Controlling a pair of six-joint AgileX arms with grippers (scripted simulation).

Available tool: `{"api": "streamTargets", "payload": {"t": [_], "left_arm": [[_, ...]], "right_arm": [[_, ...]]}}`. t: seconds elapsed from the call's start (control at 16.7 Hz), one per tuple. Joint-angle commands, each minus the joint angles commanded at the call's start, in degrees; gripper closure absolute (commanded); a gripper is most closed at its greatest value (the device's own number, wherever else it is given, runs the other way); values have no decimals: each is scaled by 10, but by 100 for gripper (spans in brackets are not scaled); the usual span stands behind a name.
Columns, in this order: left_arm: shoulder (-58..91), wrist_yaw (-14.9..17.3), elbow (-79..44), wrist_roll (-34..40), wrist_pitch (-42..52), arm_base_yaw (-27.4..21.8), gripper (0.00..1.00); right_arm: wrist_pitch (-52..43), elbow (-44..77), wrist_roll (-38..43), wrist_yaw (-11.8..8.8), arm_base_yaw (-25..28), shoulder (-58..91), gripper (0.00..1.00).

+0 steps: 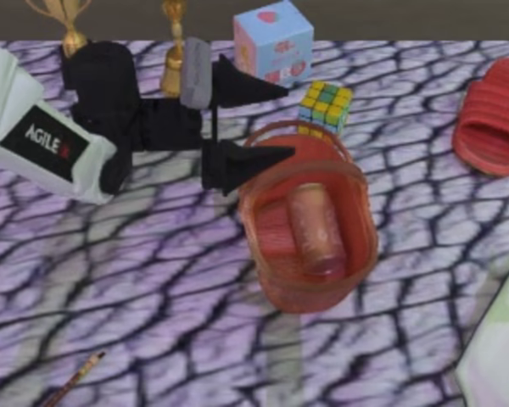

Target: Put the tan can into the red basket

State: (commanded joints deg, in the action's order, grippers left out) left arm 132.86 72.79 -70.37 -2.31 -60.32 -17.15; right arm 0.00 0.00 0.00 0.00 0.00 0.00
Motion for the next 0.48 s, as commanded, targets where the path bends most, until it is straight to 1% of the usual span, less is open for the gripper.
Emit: {"api": "streamTargets", "payload": {"t": [0.24, 0.36, 0.48], "left_arm": [[-6, -4, 1, 1, 2, -1, 0], [-34, -23, 10, 8, 14, 6, 0], [-85, -55, 26, 20, 35, 18, 0]], "right_arm": [[-5, 6, -3, 0, 2, 6, 0], [-30, 35, -20, -1, 14, 35, 0], [-74, 88, -49, -1, 32, 88, 0]]}}
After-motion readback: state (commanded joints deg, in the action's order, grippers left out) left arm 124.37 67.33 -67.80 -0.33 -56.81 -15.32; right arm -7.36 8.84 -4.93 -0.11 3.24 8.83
